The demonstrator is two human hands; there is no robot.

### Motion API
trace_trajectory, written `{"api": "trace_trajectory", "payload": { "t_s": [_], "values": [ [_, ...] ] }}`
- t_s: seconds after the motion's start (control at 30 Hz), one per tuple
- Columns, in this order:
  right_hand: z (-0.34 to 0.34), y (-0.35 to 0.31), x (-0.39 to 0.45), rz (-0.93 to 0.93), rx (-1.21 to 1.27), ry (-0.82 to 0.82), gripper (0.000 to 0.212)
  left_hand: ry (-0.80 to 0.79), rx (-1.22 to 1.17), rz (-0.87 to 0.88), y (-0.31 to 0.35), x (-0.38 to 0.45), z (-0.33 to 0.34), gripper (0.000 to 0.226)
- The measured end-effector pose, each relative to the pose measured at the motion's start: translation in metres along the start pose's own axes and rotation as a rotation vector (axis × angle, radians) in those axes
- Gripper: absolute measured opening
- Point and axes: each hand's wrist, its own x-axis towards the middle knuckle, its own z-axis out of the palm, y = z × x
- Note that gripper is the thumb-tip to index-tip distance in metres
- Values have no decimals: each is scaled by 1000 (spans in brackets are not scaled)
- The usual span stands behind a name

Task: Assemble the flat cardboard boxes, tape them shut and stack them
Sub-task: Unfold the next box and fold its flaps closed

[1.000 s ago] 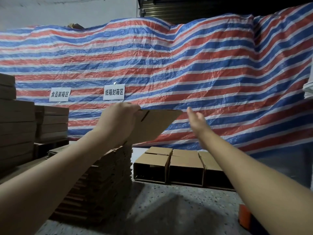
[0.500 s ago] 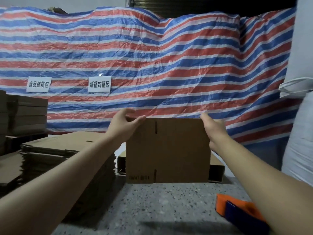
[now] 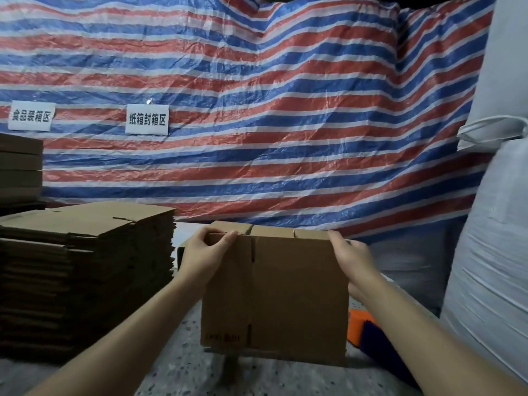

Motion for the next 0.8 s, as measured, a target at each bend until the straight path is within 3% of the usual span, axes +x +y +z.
{"api": "trace_trajectory", "payload": {
  "t_s": [0.13, 0.27, 0.57, 0.8],
  "values": [
    [-1, -13, 18, -105, -55, -68, 60, 19, -20, 22, 7, 14, 0, 29],
    [-7, -13, 36, -177, 4, -225, 51, 34, -49, 40, 8, 24, 3, 32],
    [2, 39, 58, -115, 184, -183, 36, 7, -65, 34, -35, 27, 23, 25],
    [-13, 37, 70, -72, 281, -451, 41, 128, -63, -80, -35, 31, 27, 28]
  ]
}}
